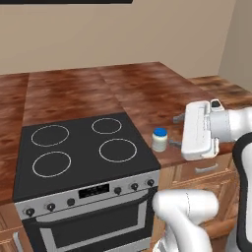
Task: Collect the paprika, mayonnaise, and shaker from the cabinet and place them next to the stove.
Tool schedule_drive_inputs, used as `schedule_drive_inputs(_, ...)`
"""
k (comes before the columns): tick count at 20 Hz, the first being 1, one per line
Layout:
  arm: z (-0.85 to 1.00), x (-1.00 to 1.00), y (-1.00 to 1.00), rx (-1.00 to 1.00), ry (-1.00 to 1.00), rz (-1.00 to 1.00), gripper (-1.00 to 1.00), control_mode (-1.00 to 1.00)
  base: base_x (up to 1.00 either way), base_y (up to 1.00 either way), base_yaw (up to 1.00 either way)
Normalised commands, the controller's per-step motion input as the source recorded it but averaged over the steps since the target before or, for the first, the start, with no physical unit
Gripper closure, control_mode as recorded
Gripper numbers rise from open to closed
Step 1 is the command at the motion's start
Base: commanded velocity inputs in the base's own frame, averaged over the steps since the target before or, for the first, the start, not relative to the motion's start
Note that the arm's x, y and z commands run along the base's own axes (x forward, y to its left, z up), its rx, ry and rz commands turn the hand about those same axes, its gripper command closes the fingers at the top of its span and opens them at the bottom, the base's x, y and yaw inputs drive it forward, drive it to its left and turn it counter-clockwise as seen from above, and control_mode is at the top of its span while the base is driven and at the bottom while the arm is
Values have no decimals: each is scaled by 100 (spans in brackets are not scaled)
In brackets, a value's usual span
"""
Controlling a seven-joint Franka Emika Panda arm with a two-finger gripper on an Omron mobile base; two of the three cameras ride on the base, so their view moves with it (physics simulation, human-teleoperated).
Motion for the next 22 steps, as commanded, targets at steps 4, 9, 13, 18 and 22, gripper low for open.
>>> schedule_drive_inputs(4, 0, 0, 0, 0, 0, 0, -100, 100, -47, -33, -41)
schedule_drive_inputs(9, 0, 0, 0, 0, 0, 0, -100, 100, -2, -35, -59)
schedule_drive_inputs(13, 0, 0, 0, 0, 0, 0, -100, 100, 13, -16, -69)
schedule_drive_inputs(18, 0, 0, 0, 0, 0, 0, -100, 100, 15, -33, -69)
schedule_drive_inputs(22, 0, 0, 0, 0, 0, 0, -100, 100, 22, -44, -66)
